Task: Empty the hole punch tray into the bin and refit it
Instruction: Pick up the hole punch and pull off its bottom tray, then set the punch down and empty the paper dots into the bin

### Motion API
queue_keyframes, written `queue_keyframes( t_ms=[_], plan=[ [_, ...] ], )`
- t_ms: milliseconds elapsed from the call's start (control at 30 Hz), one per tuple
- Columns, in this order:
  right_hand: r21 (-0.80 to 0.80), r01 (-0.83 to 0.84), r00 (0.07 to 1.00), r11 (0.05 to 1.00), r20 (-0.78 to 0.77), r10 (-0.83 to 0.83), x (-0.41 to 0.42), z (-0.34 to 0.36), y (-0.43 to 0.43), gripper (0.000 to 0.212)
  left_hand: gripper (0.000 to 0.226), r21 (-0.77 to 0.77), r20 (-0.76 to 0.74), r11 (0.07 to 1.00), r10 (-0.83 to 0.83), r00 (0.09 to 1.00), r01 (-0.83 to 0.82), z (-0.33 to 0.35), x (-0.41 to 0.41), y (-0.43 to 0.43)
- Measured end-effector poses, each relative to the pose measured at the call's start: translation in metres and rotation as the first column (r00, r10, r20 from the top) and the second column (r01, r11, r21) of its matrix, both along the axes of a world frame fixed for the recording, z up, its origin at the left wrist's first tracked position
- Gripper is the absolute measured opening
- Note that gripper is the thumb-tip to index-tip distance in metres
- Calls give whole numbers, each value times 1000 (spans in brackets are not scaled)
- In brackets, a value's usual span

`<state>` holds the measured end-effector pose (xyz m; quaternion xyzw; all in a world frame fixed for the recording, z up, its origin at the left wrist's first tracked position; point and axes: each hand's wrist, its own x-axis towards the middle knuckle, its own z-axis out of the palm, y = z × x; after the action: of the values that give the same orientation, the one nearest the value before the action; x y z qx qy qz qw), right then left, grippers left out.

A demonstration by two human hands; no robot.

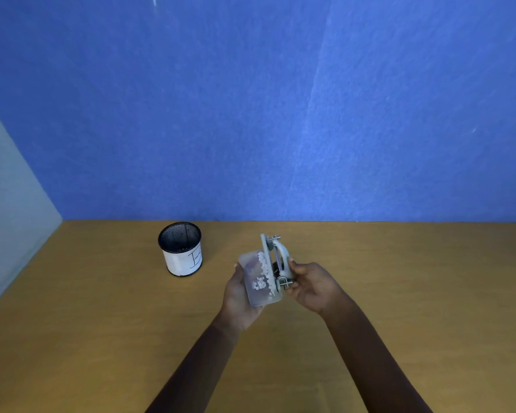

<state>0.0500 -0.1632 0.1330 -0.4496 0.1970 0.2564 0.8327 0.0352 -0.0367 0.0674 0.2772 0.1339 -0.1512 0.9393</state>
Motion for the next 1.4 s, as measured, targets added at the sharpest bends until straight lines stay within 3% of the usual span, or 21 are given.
queue_keyframes(
  t_ms=[300, 433, 533, 667, 767, 933, 1000, 1133, 1400],
  plan=[
    [149, 18, 993, 989, -115, -1, 1, -10, -13, 34, 55, -26, -31, 1000, 17, 999, -18, -8, -1, 1],
    [144, 15, 993, 989, -115, 2, 2, -14, -14, 22, 54, -24, -45, 999, 27, 999, -28, -7, 1, 1],
    [113, 11, 996, 993, -93, -1, 4, -16, -15, 32, 55, -30, -45, 999, 34, 998, -36, -7, 1, 2],
    [-57, 46, 998, 997, 35, -44, 9, -19, -17, 31, 54, -44, -60, 997, 62, 996, -65, -9, 1, 6],
    [-302, 140, 983, 943, 157, -96, 14, -31, -19, 29, 54, -12, -90, 994, 104, 991, -105, -10, 3, 9],
    [-769, 231, 962, 597, 273, -20, 23, -70, -28, 28, 53, 52, -125, 993, 116, 985, -110, -12, 1, 10],
    [-827, 232, 964, 512, 267, -5, 22, -80, -31, 31, 53, 56, -115, 994, 102, 988, -96, -15, 1, 12],
    [-863, 207, 972, 462, 233, -1, 22, -92, -36, 32, 53, 49, -95, 995, 91, 991, -86, -21, 2, 16],
    [-879, 169, 983, 446, 181, -16, 20, -106, -39, 32, 50, 78, -68, 994, 87, 994, -82, -21, 3, 18]
  ],
)
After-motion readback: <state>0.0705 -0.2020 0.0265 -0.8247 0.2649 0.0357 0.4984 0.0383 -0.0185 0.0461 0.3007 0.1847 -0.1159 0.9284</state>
